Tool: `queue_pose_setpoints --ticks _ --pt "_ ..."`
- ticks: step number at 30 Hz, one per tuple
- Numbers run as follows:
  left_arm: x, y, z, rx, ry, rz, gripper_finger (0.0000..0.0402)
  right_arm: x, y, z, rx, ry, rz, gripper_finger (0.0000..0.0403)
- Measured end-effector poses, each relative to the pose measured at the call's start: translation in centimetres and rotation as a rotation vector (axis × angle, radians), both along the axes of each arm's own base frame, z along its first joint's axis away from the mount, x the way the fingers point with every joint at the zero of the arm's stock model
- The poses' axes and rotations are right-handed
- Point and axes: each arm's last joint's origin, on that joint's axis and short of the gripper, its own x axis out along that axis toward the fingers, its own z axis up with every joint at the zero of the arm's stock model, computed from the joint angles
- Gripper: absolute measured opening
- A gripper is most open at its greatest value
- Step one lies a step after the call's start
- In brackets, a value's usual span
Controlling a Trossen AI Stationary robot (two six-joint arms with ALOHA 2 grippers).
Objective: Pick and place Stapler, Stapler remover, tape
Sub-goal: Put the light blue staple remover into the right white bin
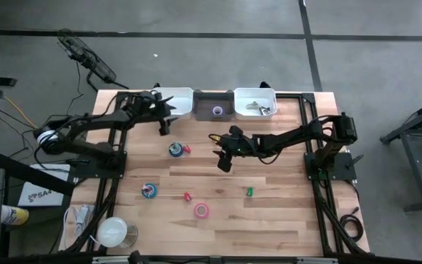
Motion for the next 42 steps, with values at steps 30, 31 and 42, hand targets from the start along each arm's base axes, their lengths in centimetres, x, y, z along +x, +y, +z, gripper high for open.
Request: queue_pose_setpoints --ticks 30,31,42 --pt "-0.4 -5.8 3.0 0.117 0.434 -0.504 0.0211 -0.3 0.0 -0.4 0.0 0.051 0.01 0.0165" --pt "-0.4 -5.9 3.4 0.109 0.45 -0.507 0.0211 -0.3 0.0 -0.4 0.0 0.051 0.01 0.0165" --pt "0.1 -5.7 3.7 0.016 0.497 -0.545 0.0212 -0.3 0.1 -0.4 0.014 0.051 0.023 0.0165"
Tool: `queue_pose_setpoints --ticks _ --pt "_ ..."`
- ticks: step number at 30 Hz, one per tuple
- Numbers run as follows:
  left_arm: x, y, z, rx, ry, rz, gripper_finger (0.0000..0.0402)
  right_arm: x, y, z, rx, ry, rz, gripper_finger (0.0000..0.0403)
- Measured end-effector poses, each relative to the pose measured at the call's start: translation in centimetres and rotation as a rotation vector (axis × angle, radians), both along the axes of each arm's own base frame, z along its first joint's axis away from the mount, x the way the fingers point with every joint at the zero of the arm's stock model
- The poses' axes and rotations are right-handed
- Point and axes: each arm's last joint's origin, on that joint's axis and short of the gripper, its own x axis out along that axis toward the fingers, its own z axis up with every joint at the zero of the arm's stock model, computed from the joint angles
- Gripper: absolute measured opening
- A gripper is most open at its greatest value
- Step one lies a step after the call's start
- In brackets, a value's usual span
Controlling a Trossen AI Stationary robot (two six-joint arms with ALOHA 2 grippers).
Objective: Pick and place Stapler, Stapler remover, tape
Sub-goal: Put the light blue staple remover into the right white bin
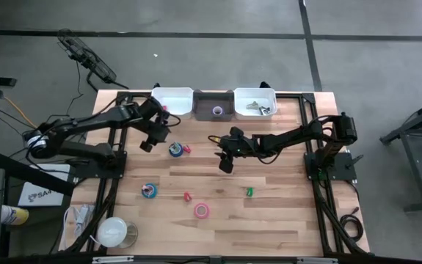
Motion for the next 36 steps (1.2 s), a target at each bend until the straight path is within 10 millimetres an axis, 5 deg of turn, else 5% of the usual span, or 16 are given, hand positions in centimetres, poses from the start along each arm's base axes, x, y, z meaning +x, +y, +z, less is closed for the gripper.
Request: queue_pose_setpoints --ticks 8,19,36 --pt "1.3 -0.3 -0.4 -0.015 -0.035 -0.007 0.0215 -0.1 0.0 -0.1 0.005 0.011 0.003 0.0165" --pt "1.8 -0.3 -0.1 -0.254 -0.103 0.504 0.0306 -0.1 0.0 -0.1 0.009 0.012 0.0 0.0165" --pt "2.6 -0.2 -2.9 -0.613 0.046 0.802 0.0309 -0.1 0.1 -0.1 0.031 0.004 -0.006 0.0165"
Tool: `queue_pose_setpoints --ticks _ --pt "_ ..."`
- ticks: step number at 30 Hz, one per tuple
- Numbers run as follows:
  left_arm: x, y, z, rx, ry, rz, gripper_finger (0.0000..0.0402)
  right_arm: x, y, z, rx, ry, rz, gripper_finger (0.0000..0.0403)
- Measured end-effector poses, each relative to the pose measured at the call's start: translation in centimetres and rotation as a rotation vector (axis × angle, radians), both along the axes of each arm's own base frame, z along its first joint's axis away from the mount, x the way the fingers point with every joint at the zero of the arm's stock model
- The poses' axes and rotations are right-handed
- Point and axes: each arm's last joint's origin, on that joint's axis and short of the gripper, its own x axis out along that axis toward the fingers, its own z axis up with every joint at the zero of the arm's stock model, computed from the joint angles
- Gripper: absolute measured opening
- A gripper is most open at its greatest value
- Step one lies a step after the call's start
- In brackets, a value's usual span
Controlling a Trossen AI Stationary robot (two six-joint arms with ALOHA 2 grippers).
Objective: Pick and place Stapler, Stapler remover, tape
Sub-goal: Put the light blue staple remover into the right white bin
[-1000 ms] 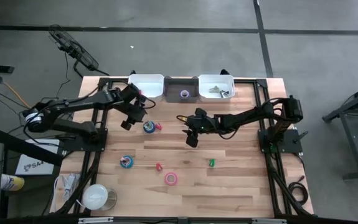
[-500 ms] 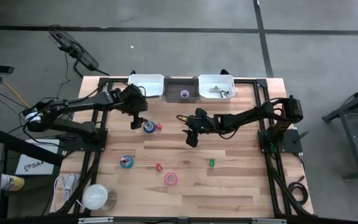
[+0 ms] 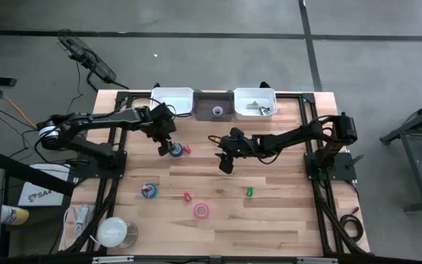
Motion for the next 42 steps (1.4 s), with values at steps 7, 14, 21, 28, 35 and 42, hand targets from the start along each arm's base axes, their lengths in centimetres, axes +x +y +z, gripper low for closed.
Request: queue_pose_setpoints --ticks 7,14,21,28,35,42 --pt "-0.2 -0.1 -0.2 -0.051 0.027 0.053 0.0307 0.0 0.0 0.0 0.004 0.0 0.005 0.0165" --pt "-0.2 -0.1 -0.2 -0.096 0.027 0.107 0.027 0.0 0.0 0.0 -0.001 0.001 0.008 0.0165" --pt "-0.1 -0.1 -0.3 -0.098 0.036 0.145 0.0249 0.0 0.0 0.0 0.003 0.001 0.014 0.0165" --pt "0.2 0.1 -0.9 -0.102 0.057 0.154 0.0248 0.0 0.1 0.0 0.006 0.0 0.019 0.0165" --pt "0.5 0.3 -1.7 -0.122 0.081 0.152 0.0248 0.0 0.1 0.0 0.011 0.0 0.024 0.0165" --pt "0.9 0.3 -1.5 -0.149 0.032 0.145 0.0248 0.0 0.1 0.0 0.011 0.0 0.024 0.0165"
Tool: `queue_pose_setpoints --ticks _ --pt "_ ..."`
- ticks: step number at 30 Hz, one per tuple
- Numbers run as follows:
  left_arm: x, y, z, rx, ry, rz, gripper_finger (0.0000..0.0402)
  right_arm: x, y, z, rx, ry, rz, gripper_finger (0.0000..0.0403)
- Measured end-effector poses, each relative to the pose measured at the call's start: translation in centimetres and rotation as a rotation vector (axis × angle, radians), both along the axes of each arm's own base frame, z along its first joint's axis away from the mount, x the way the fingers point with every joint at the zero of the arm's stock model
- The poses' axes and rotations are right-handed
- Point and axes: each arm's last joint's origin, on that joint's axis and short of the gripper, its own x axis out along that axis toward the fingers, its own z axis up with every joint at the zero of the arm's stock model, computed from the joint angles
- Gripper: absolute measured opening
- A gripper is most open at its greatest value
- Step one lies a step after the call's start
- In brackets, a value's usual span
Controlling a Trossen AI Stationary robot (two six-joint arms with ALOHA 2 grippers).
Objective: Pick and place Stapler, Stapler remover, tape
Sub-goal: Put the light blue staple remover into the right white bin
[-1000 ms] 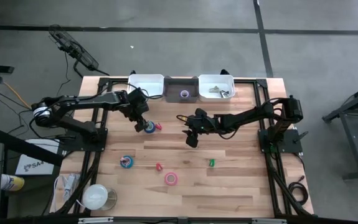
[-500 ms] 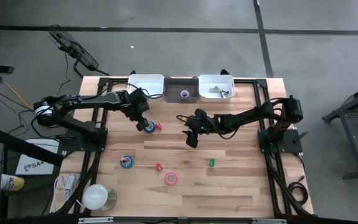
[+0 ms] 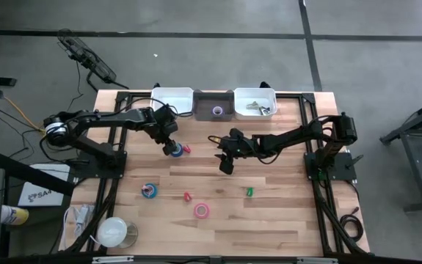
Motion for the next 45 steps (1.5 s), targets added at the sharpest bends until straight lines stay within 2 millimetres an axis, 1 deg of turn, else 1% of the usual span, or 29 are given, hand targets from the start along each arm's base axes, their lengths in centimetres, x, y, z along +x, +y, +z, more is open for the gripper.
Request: queue_pose_setpoints --ticks 13,16,19,25,29,39,45 --pt "-0.19 -0.17 -0.08 -0.033 0.015 -0.004 0.0248 0.0 0.0 -0.01 0.0 0.0 0.0 0.0165" --pt "-0.25 -0.2 -0.11 -0.037 0.021 -0.005 0.0242 0.0 0.0 -0.01 -0.001 0.0 0.0 0.0165" --pt "-0.24 -0.22 -0.1 -0.042 0.019 -0.007 0.022 0.0 0.0 -0.01 0.0 0.0 0.0 0.0165" --pt "-0.23 -0.24 -0.09 -0.049 0.014 -0.01 0.0157 0.0 0.0 -0.01 0.001 0.0 -0.001 0.0165" --pt "-0.22 -0.27 -0.08 -0.059 0.009 -0.014 0.0124 0.0 0.0 -0.01 0.001 0.0 -0.001 0.0165" --pt "-0.14 -0.24 -0.03 -0.052 -0.002 -0.025 0.0083 0.0 0.01 -0.01 0.003 0.0 0.001 0.0165" --pt "-0.14 -0.23 -0.03 -0.036 -0.005 -0.047 0.0034 0.0 0.01 -0.01 0.002 0.001 0.002 0.0165"
